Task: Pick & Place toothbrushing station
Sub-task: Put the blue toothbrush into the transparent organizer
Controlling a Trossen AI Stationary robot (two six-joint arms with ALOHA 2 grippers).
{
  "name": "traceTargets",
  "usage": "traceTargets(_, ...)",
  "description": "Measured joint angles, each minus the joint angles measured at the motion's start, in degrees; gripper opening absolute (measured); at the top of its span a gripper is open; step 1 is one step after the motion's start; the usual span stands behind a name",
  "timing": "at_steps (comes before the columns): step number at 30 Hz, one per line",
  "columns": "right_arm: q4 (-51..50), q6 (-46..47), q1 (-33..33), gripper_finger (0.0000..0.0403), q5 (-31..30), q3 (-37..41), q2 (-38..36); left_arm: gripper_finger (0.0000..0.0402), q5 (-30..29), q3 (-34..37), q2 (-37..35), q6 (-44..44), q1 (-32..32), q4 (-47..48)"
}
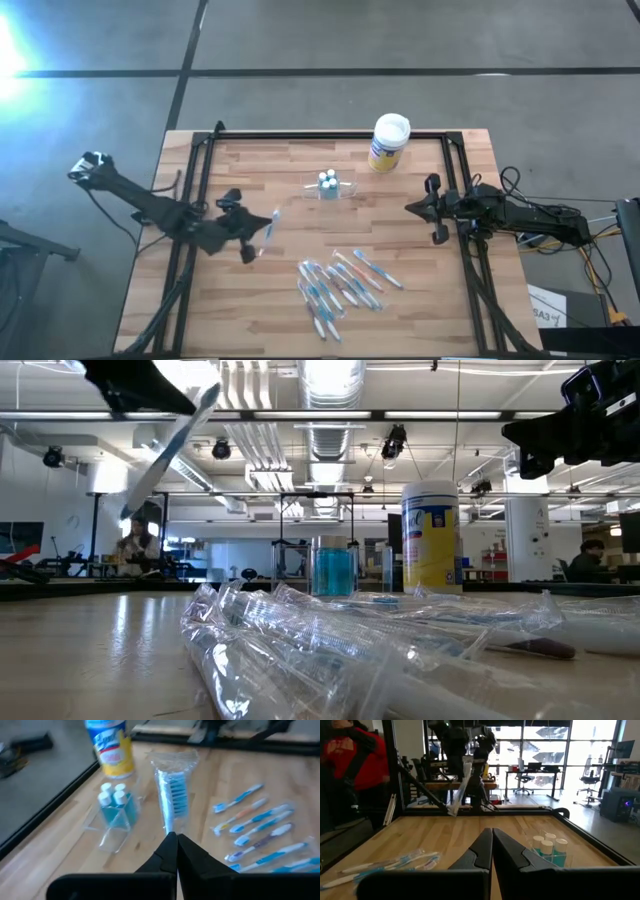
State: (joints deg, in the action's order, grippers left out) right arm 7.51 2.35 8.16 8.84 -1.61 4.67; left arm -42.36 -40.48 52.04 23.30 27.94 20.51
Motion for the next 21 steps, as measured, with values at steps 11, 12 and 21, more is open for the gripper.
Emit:
traceTargets(11,0.04,0.02,0.0,0.0008,0.0,0.0,0.01,0.0001,22.17,31.46,-13.13,-18.73,-5.83,-46.95)
traceTargets(12,0.04,0.02,0.0,0.0008,0.0,0.0,0.02,0.0001,22.68,32.97,-13.23,-18.65,-6.78,-48.76)
traceTargets(21,0.25,0.02,0.02,0.0008,0.0,0.0,0.02,0.0,25.83,29.8,-12.95,-21.87,-15.97,-55.44)
